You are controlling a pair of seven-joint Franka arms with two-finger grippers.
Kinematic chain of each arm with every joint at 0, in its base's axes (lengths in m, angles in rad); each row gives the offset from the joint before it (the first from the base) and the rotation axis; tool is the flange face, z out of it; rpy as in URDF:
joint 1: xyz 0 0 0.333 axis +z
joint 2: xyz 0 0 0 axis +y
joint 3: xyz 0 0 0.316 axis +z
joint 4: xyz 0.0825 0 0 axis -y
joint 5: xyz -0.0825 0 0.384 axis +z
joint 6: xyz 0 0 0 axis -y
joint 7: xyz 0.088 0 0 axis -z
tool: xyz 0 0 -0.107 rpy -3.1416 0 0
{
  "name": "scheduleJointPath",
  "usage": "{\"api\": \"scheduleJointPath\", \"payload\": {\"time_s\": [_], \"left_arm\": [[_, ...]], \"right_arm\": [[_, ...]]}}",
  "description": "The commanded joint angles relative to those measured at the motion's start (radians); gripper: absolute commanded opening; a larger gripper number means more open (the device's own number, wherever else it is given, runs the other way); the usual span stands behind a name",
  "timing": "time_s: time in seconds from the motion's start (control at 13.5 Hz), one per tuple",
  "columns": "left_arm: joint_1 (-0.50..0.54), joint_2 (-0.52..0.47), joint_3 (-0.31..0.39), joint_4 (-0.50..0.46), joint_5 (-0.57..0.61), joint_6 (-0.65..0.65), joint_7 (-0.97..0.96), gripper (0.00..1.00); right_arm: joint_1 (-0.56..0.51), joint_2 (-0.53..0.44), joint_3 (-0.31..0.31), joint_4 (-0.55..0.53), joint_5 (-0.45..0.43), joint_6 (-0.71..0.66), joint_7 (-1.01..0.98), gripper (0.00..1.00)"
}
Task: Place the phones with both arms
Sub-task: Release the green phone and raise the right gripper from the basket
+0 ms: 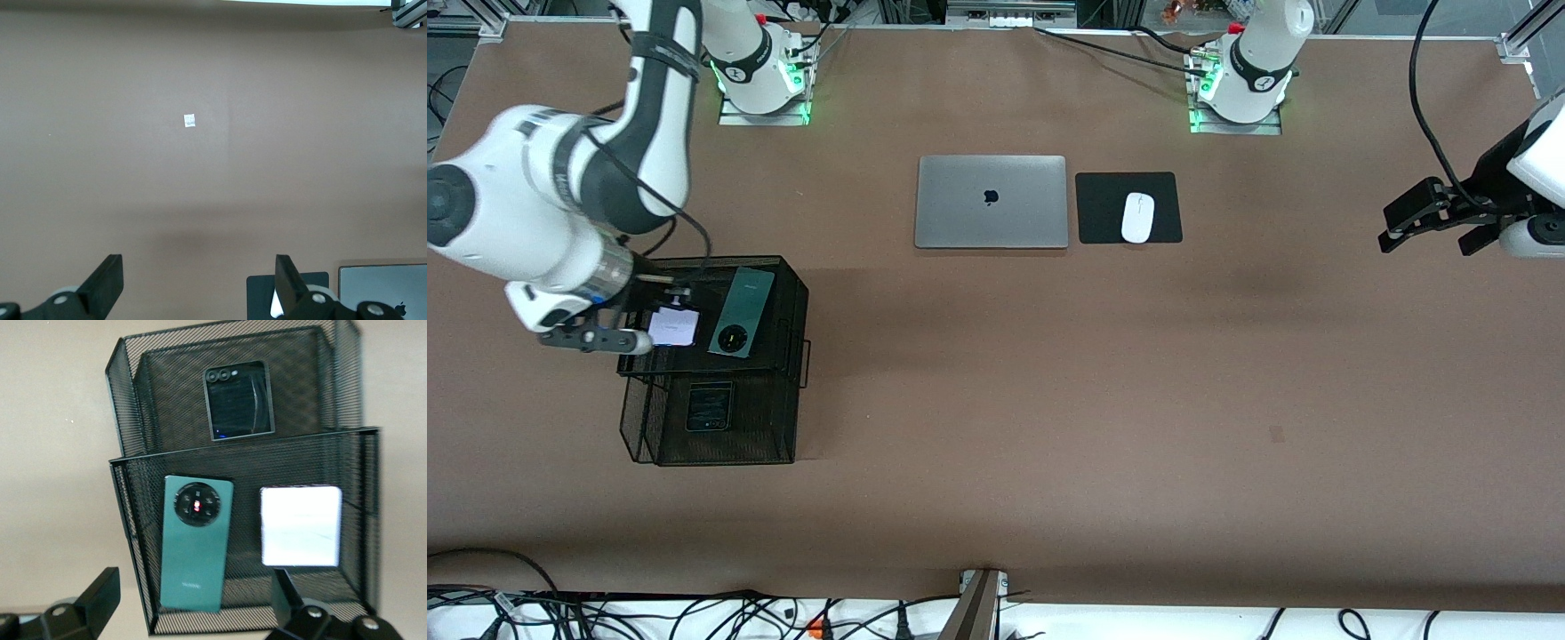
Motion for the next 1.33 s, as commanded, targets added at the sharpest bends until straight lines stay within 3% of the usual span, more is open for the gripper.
{"api": "scheduleJointPath", "payload": {"time_s": [0.0,0.15,0.3,0.37,0.59,0.82,0.96,1.04,1.19,1.26], "left_arm": [[0.008,-0.004,-0.005,0.011,0.002,0.002,0.011,1.00],[0.008,-0.007,-0.008,0.011,0.002,0.000,0.011,1.00],[0.008,-0.009,-0.011,0.011,0.002,0.000,0.011,1.00],[0.008,-0.010,-0.013,0.011,0.001,-0.003,0.011,1.00],[0.008,-0.010,-0.014,0.011,0.002,-0.003,0.008,1.00],[0.008,-0.010,-0.006,0.019,0.002,0.002,0.011,1.00],[0.008,-0.010,-0.003,0.029,0.001,0.000,0.014,1.00],[0.008,-0.009,-0.003,0.025,0.001,0.000,0.014,1.00],[0.008,-0.009,-0.006,0.023,0.002,-0.003,0.016,1.00],[0.008,-0.009,-0.006,0.023,0.002,-0.003,0.019,1.00]], "right_arm": [[-0.119,0.016,0.017,0.164,-0.026,-0.156,-0.011,1.00],[-0.200,0.036,0.021,0.269,-0.026,-0.233,-0.014,1.00],[-0.308,0.061,0.072,0.386,-0.018,-0.265,-0.003,1.00],[-0.377,0.062,0.123,0.434,-0.017,-0.267,-0.003,1.00],[-0.624,0.069,0.392,0.653,-0.096,-0.346,0.047,1.00],[-0.739,0.043,0.567,0.707,-0.202,-0.408,0.106,1.00],[-0.858,0.000,0.782,0.719,-0.335,-0.436,0.123,1.00],[-0.929,-0.038,0.935,0.713,-0.442,-0.425,0.137,1.00],[-1.143,-0.086,1.308,0.695,-0.651,-0.391,0.179,1.00],[-1.208,-0.105,1.421,0.664,-0.716,-0.370,0.239,1.00]]}}
